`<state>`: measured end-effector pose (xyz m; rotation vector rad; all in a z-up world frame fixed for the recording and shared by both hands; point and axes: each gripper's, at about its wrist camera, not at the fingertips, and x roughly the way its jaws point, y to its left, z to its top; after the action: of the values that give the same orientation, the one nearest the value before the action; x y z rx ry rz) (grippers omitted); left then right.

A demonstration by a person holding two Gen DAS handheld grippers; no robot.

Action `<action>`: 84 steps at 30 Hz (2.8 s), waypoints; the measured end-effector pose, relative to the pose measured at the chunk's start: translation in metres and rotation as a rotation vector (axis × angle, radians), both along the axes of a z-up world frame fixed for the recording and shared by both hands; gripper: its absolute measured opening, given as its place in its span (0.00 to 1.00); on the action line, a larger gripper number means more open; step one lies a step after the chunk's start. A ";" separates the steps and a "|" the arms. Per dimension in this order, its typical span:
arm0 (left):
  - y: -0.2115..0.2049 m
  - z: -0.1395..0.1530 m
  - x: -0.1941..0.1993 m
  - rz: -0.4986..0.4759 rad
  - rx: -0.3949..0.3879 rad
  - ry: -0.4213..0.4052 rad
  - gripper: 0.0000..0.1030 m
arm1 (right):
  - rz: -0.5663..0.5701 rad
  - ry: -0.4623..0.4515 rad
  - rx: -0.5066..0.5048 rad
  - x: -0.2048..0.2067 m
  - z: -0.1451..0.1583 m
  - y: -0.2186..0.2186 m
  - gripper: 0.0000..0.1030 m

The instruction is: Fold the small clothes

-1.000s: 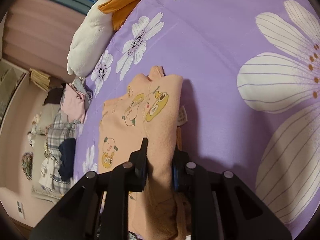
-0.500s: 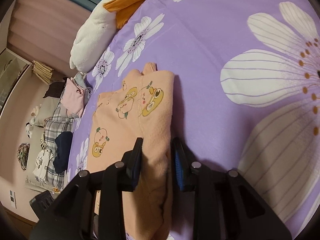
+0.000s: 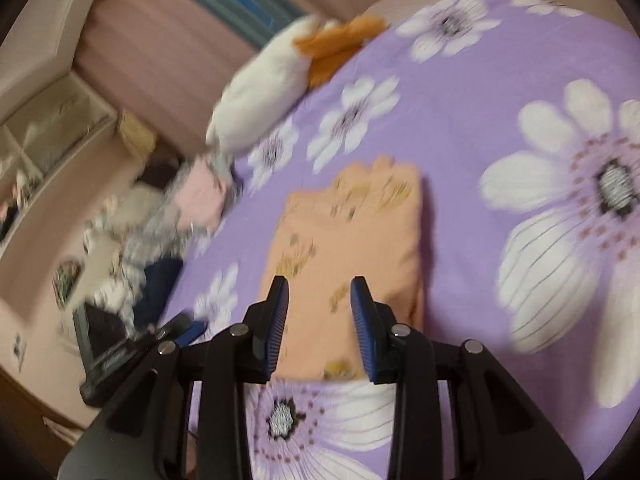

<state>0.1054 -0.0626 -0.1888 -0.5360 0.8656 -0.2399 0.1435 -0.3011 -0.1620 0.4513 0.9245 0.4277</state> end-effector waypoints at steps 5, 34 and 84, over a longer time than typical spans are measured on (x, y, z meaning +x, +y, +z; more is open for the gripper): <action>-0.037 -0.036 0.010 -0.053 0.121 0.129 0.36 | -0.011 0.064 -0.204 0.012 -0.027 0.012 0.26; -0.040 -0.026 0.009 -0.069 0.189 0.098 0.37 | -0.019 0.061 -0.157 0.063 -0.019 0.015 0.25; -0.027 -0.066 0.147 -0.273 -0.243 0.216 0.33 | 0.067 0.302 0.207 0.109 -0.070 -0.008 0.20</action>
<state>0.2521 -0.0894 -0.2545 -0.6783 1.1289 -0.5489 0.2520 -0.3087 -0.2320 0.6888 1.1956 0.5278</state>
